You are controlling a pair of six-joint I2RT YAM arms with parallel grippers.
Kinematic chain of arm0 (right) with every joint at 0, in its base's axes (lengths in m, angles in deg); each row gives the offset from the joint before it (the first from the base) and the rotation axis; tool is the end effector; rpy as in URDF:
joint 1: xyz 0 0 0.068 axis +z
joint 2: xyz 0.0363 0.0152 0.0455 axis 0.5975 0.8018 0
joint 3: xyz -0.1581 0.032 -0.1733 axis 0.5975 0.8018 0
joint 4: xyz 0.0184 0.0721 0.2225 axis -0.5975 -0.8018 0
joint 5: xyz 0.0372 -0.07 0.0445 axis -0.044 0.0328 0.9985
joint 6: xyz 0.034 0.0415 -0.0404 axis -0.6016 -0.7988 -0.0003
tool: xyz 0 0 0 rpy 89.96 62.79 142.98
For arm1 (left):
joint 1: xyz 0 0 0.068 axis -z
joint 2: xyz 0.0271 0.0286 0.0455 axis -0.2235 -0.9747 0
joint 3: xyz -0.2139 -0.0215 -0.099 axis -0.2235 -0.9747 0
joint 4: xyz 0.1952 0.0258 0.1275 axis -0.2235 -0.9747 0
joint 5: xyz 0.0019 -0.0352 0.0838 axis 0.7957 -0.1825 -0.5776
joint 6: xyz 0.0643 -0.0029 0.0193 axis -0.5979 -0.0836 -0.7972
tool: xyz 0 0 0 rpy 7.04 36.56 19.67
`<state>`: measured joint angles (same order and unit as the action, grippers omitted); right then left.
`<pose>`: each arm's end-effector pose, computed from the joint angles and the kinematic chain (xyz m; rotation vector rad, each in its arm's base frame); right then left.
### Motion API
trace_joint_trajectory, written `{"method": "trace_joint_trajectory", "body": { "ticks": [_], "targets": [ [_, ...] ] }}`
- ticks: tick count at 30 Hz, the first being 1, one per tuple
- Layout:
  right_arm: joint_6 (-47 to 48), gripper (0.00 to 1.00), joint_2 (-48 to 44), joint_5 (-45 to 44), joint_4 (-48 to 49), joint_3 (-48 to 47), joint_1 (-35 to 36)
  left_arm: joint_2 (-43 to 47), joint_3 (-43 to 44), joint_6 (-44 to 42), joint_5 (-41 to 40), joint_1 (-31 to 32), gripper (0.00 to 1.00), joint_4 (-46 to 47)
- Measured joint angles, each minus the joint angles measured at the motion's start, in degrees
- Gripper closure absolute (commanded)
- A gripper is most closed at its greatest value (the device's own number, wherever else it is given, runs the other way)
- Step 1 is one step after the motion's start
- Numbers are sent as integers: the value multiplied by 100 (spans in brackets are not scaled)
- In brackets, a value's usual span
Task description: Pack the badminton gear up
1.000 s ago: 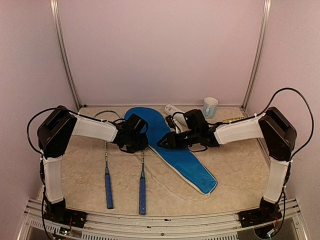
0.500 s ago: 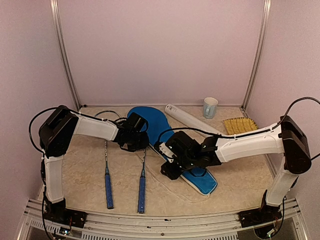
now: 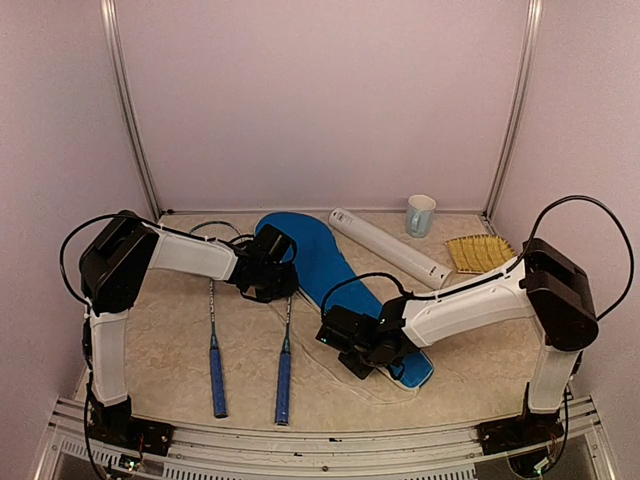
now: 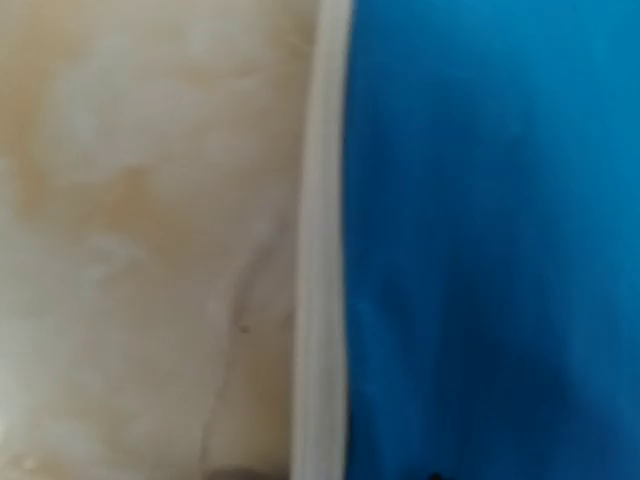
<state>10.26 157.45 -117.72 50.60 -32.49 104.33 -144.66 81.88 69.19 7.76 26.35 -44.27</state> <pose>0.1473 0.2919 0.1104 -0.9378 2.3920 -0.1673 0.3160 -0.2526 0.1054 -0.1162 2.5481 -0.4934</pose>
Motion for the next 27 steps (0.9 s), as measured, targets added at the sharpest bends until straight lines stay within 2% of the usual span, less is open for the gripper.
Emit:
{"method": "trace_joint_trajectory", "body": {
  "ticks": [2,7,8,14,21,27],
  "targets": [
    [-79,65,103,-245,-111,-87,33,-4,20,-20,4,0,100,2],
    [-256,97,190,-621,-387,-146,48,-17,42,-59,13,0,100,0],
    [-282,100,181,-645,-396,-142,48,-33,50,-68,17,0,100,4],
    [-210,100,-155,-474,-323,-70,31,-122,160,-120,44,-11,100,0],
    [-247,100,-841,811,407,391,-382,-120,247,-352,201,-94,82,-61],
    [-431,100,-1045,2020,1128,942,-949,33,190,-619,494,-168,62,-66]
  ]
}}
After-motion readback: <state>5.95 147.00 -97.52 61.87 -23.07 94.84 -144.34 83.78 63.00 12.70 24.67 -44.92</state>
